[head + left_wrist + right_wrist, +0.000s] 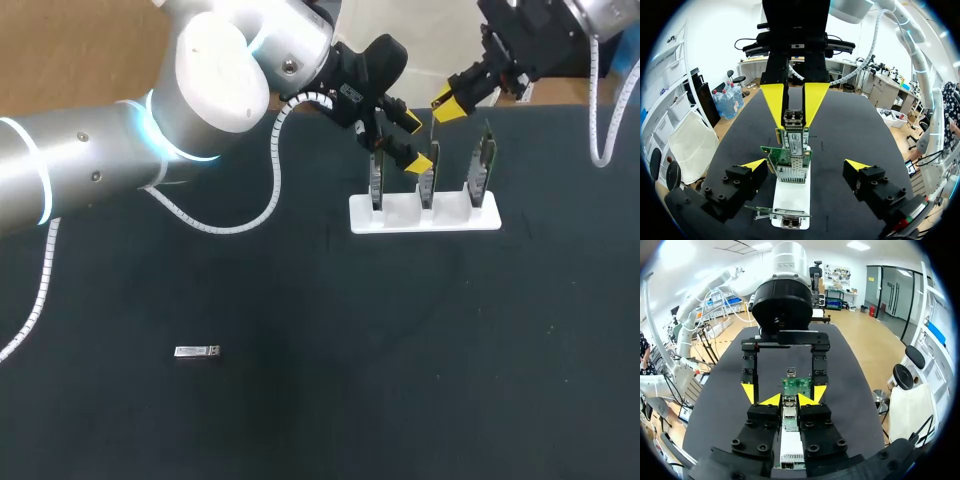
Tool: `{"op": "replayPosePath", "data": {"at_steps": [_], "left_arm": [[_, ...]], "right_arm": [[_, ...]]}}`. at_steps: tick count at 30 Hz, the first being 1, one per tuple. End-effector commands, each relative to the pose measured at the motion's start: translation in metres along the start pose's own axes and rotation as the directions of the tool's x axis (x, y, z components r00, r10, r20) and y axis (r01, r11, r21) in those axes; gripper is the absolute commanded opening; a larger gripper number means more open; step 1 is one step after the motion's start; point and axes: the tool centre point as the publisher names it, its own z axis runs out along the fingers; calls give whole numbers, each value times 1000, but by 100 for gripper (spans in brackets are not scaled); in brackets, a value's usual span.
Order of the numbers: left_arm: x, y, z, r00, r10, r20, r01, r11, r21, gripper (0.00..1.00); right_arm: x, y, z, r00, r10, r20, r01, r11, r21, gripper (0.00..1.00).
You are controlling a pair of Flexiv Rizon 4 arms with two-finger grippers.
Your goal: Pick up the optical module with the left hand, and insert it into the network port with the right hand.
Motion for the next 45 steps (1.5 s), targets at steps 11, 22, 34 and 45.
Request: {"op": "replayPosePath", "data": {"at_steps": [11, 22, 34, 45], "left_arm": [[-1, 1, 0, 1000, -1, -4, 1, 1000, 0, 100], [-1, 1, 0, 1000, -1, -4, 1, 1000, 0, 100], [-1, 1, 0, 1000, -1, -4, 1, 1000, 0, 100], [-1, 1, 0, 1000, -1, -4, 1, 1000, 0, 100]], "right_arm": [[4, 0, 4, 1000, 19, 1, -19, 1000, -2, 0], [1, 1, -3, 999, 22, 24, -22, 1000, 6, 100], [-15, -1, -18, 994, -6, 113, 7, 1000, -10, 100], [-21, -2, -12, 994, -31, 106, 32, 999, -10, 0]]}}
